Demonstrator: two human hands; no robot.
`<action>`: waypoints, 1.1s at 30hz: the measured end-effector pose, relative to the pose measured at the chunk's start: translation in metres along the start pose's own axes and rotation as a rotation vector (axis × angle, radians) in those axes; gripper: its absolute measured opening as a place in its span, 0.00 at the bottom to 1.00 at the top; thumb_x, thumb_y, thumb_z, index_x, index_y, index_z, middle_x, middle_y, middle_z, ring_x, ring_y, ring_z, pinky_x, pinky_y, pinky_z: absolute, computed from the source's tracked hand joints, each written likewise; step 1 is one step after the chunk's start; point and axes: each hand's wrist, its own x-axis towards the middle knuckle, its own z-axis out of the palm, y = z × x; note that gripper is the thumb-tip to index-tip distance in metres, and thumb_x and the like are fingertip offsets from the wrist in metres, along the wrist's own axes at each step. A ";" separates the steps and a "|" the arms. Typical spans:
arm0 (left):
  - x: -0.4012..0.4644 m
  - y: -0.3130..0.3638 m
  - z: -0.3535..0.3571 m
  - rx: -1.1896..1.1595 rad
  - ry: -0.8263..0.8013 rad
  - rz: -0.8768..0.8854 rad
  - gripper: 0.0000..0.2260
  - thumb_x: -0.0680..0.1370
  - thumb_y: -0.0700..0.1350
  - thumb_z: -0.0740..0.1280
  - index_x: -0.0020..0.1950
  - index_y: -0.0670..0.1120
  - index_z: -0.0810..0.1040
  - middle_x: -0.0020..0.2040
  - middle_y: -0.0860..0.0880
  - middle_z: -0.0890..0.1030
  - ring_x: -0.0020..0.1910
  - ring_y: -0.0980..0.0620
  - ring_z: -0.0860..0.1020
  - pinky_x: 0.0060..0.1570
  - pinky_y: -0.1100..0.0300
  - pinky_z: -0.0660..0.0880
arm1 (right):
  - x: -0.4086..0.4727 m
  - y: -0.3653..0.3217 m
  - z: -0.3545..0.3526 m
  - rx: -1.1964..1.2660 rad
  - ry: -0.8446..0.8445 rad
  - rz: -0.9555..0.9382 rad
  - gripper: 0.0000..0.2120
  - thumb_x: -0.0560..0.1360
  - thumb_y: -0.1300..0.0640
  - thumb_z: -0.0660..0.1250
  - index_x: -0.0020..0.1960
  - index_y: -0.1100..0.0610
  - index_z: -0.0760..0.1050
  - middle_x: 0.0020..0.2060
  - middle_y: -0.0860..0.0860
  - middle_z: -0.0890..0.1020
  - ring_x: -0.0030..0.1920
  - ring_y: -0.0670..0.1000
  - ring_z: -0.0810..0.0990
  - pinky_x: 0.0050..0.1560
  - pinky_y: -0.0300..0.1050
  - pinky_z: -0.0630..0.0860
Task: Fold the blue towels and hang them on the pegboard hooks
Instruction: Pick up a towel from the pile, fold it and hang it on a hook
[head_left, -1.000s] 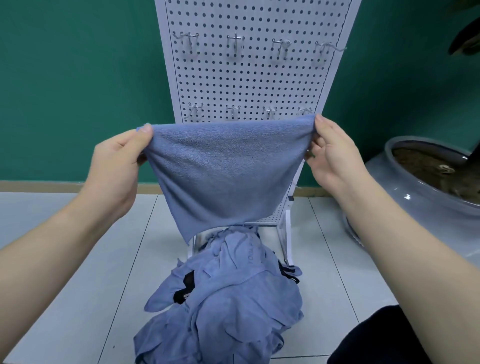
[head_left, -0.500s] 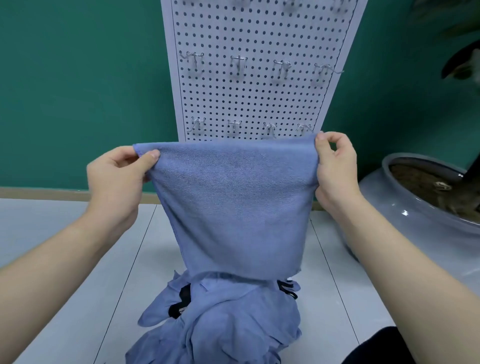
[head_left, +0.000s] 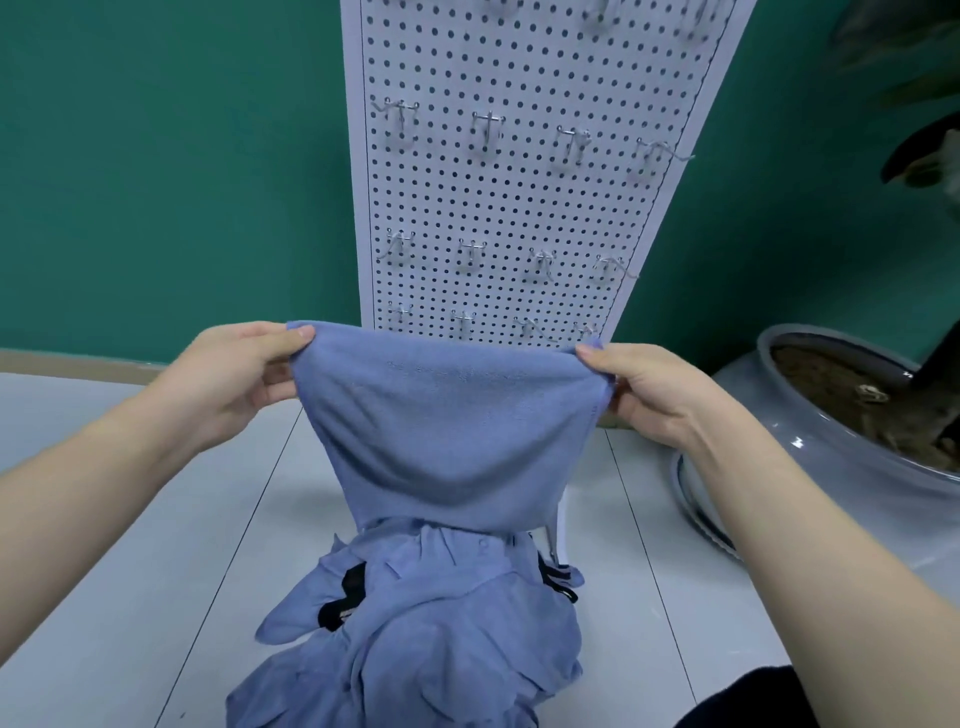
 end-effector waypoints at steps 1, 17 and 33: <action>0.001 -0.002 0.000 0.009 -0.001 -0.015 0.04 0.81 0.39 0.69 0.47 0.42 0.80 0.46 0.45 0.86 0.44 0.47 0.84 0.46 0.57 0.85 | 0.002 0.003 0.000 -0.011 0.036 -0.026 0.15 0.74 0.56 0.75 0.58 0.62 0.84 0.49 0.55 0.84 0.49 0.56 0.79 0.59 0.57 0.79; -0.012 0.005 0.026 0.124 0.176 0.136 0.02 0.79 0.38 0.72 0.49 0.39 0.82 0.43 0.45 0.85 0.32 0.55 0.83 0.33 0.62 0.82 | -0.011 -0.003 0.031 -0.116 0.223 -0.285 0.08 0.81 0.58 0.69 0.53 0.63 0.84 0.51 0.62 0.87 0.46 0.56 0.84 0.50 0.52 0.83; -0.058 -0.007 0.089 0.250 0.062 0.329 0.08 0.76 0.42 0.76 0.43 0.42 0.79 0.36 0.42 0.85 0.42 0.38 0.86 0.45 0.41 0.84 | -0.038 0.006 0.121 -0.163 0.118 -0.354 0.26 0.70 0.46 0.73 0.45 0.72 0.77 0.40 0.73 0.77 0.38 0.53 0.73 0.51 0.78 0.74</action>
